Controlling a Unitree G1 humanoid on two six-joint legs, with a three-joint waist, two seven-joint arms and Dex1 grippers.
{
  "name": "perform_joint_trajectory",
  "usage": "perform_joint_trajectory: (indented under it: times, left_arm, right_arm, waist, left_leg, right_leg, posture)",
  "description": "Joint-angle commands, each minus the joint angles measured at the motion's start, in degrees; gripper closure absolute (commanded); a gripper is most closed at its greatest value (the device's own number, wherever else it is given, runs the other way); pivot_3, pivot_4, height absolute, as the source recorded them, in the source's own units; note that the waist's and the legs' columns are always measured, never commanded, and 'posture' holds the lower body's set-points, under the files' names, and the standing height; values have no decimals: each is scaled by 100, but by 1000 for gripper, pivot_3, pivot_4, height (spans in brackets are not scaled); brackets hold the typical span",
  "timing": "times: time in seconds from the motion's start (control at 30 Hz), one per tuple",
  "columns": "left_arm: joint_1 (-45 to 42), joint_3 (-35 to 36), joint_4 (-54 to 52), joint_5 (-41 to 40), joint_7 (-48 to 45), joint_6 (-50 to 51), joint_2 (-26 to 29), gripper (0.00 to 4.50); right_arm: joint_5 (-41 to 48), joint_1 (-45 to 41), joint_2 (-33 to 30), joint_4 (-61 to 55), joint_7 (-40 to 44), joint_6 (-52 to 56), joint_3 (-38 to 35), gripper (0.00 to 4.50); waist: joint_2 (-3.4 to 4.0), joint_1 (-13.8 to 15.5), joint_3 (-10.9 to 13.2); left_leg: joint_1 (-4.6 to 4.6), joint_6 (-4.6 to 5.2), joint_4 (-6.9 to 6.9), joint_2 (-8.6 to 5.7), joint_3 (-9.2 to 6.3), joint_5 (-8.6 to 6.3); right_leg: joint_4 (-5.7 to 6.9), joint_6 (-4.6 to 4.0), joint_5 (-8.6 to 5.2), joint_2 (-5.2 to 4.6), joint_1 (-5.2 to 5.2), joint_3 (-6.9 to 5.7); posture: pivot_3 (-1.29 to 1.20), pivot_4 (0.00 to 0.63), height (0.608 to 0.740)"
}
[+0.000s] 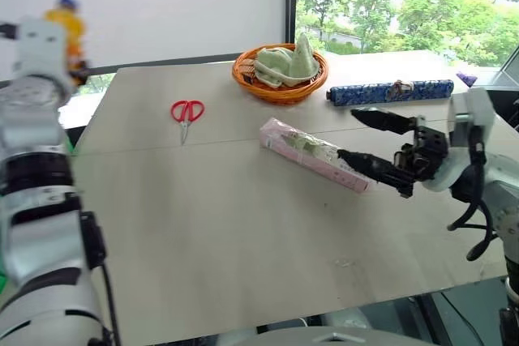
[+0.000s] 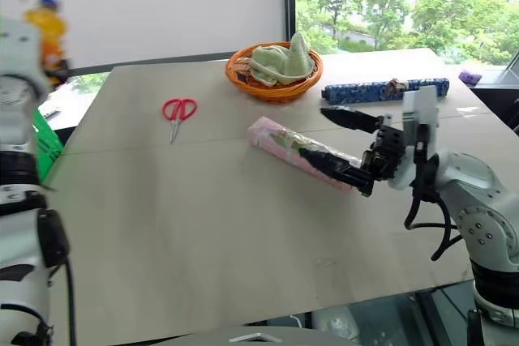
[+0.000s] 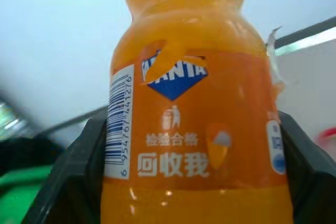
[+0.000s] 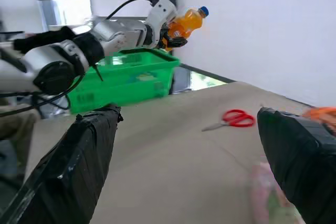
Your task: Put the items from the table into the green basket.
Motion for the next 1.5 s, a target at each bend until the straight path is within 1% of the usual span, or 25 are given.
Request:
perform_joint_trajectory:
  times: [0.03, 0.1, 0.2, 0.27, 0.4, 0.43, 0.47, 0.67, 0.7, 0.73, 0.83, 0.93, 0.97, 1.03, 1.07, 1.13, 1.17, 1.27, 1.33, 1.4, 1.5]
  left_arm:
    - [-74, 332, 16, 11, 620, -204, 462, 1474]
    - [71, 441, 56, -13, 789, -129, 609, 1474]
    - [329, 605, -42, -64, 1048, 16, 683, 1474]
    - [557, 720, -206, -147, 1120, 101, 596, 1474]
    - [953, 851, -469, -339, 1149, 206, 336, 1474]
    - [992, 839, -499, -360, 1126, 201, 311, 428]
    - [1024, 831, -529, -379, 1111, 203, 294, 72]
    - [877, 689, -538, -362, 1015, -39, 338, 72]
    - [814, 625, -634, -394, 934, -7, 276, 72]
    - [708, 539, -792, -518, 719, -52, 122, 72]
    - [557, -96, -1626, -1020, -645, -18, -497, 72]
    - [746, -908, -2756, -1607, -2060, 581, -1130, 72]
    - [862, -1287, -3082, -1713, -2610, 633, -1247, 72]
    - [1006, -2011, -3488, -1629, -3458, 427, -1319, 72]
    - [975, -2410, -3548, -1523, -3924, 21, -1401, 72]
    - [649, -2970, -3181, -1332, -4531, -767, -1745, 72]
    - [382, -3306, -2751, -1059, -4752, -1405, -1941, 72]
    - [-400, -3924, -1309, -463, -5125, -2684, -2458, 72]
    - [-1071, -4099, -76, -205, -5108, -3281, -2975, 72]
    - [-1615, -4256, 902, 85, -5142, -3778, -3353, 72]
    - [-2170, -4342, 1844, 351, -5251, -4194, -3798, 72]
  right_arm:
    - [64, -268, 32, 51, 137, -1, 94, 0]
    - [56, -353, 71, 82, 141, 10, 160, 0]
    - [142, -415, 69, 61, 243, 66, 209, 0]
    - [164, -455, 93, 62, 260, 71, 245, 0]
    - [71, -449, 117, 85, 330, 37, 304, 0]
    - [62, -444, 106, 85, 347, 42, 304, 0]
    - [55, -442, 99, 86, 360, 45, 304, 0]
    - [-15, -404, 57, 94, 359, 51, 264, 0]
    - [-22, -378, 44, 95, 354, 44, 238, 0]
    - [-45, -338, 29, 108, 333, 25, 192, 0]
    - [-284, -69, -89, 314, 297, -109, -38, 0]
    - [-807, 319, -375, 646, 423, -311, -175, 0]
    - [-1103, 442, -505, 761, 416, -429, -174, 0]
    - [-1385, 608, -683, 937, 409, -497, -200, 0]
    - [-1454, 716, -778, 981, 413, -475, -246, 0]
    - [-1575, 869, -874, 1015, 419, -479, -297, 0]
    - [-1588, 944, -893, 998, 412, -465, -341, 0]
    - [-1589, 1070, -875, 951, 349, -400, -441, 0]
    - [-1586, 1253, -886, 849, 311, -373, -535, 0]
    - [-1580, 1451, -864, 703, 239, -369, -640, 0]
    - [-1466, 1750, -776, 415, 72, -311, -827, 0]
  waist:
    - [-49, 189, -2]
    - [-82, 335, -9]
    - [-123, 547, -37]
    - [-129, 639, -42]
    - [-142, 697, -51]
    - [-144, 693, -52]
    - [-149, 684, -56]
    - [-143, 558, -63]
    - [-137, 548, -65]
    - [-135, 540, -66]
    - [-131, 644, -83]
    - [-111, 703, -96]
    - [-97, 673, -102]
    - [-75, 571, -109]
    - [-70, 518, -108]
    - [-42, 430, -110]
    - [-32, 422, -105]
    - [10, 418, -103]
    - [30, 415, -105]
    - [40, 387, -101]
    - [40, 306, -99]
  left_leg:
    - [-4, 0, 2, 0, -3, 0]
    - [-11, 0, 11, -2, -7, -1]
    - [-45, -18, 23, -8, -20, 9]
    - [-67, -21, 27, -18, -33, 10]
    - [-76, -22, 27, -30, -44, 11]
    - [-77, -22, 27, -30, -44, 11]
    - [-77, -22, 26, -30, -44, 11]
    - [-77, -21, 22, -30, -40, 11]
    - [-77, -21, 22, -30, -39, 11]
    - [-77, -20, 22, -30, -39, 12]
    - [-77, -20, 24, -31, -40, 12]
    - [-77, -21, 27, -45, -36, 13]
    - [-78, -20, 28, -52, -35, 13]
    - [-78, -15, 28, -63, -25, 13]
    - [-76, -13, 27, -62, -20, 12]
    - [-74, -10, 27, -56, -14, 14]
    - [-70, -10, 28, -49, -13, 14]
    - [-65, -10, 37, -32, -10, 15]
    - [-63, 11, 43, -22, -2, 2]
    - [-68, 14, 50, -20, -4, 1]
    - [-77, 19, 59, -18, -1, -4]
  right_leg:
    - [1, 0, 0, -3, -1, -7]
    - [5, -1, 2, -13, -3, -19]
    - [8, -4, 4, -26, -34, -36]
    - [10, -5, 4, -40, -49, -50]
    - [11, -7, 4, -63, -48, -75]
    - [12, -7, 4, -65, -47, -78]
    - [12, -7, 4, -65, -47, -78]
    - [13, -8, 4, -65, -47, -77]
    - [14, -8, 4, -65, -47, -77]
    - [14, -8, 4, -65, -47, -77]
    - [15, -8, 4, -66, -47, -82]
    - [10, -7, 4, -95, -34, -107]
    - [8, -7, 4, -103, -31, -107]
    - [8, -6, 4, -114, -28, -103]
    - [9, -5, 3, -113, -28, -99]
    - [14, -5, 3, -98, -29, -92]
    - [15, -5, 3, -85, -28, -89]
    - [20, -6, 3, -51, -27, -81]
    - [18, -5, 2, -31, -27, -67]
    - [14, -3, 1, -20, -27, -65]
    - [9, 6, -4, -17, -29, -56]
  posture:
    - [-101, 0, 740]
    - [-93, 0, 740]
    - [-79, 0, 740]
    - [-79, 0, 740]
    - [-74, 0, 740]
    - [-74, 0, 740]
    - [-74, 0, 740]
    - [-74, 0, 740]
    - [-96, 0, 740]
    - [-96, 0, 740]
    - [-96, 0, 740]
    - [-128, 0, 740]
    - [-128, 0, 740]
    - [-134, 0, 740]
    - [-130, 0, 740]
    - [-138, 0, 740]
    - [-144, 0, 740]
    - [-180, 0, 740]
    - [-195, 0, 740]
    - [-239, 0, 740]
    - [-284, 0, 740]
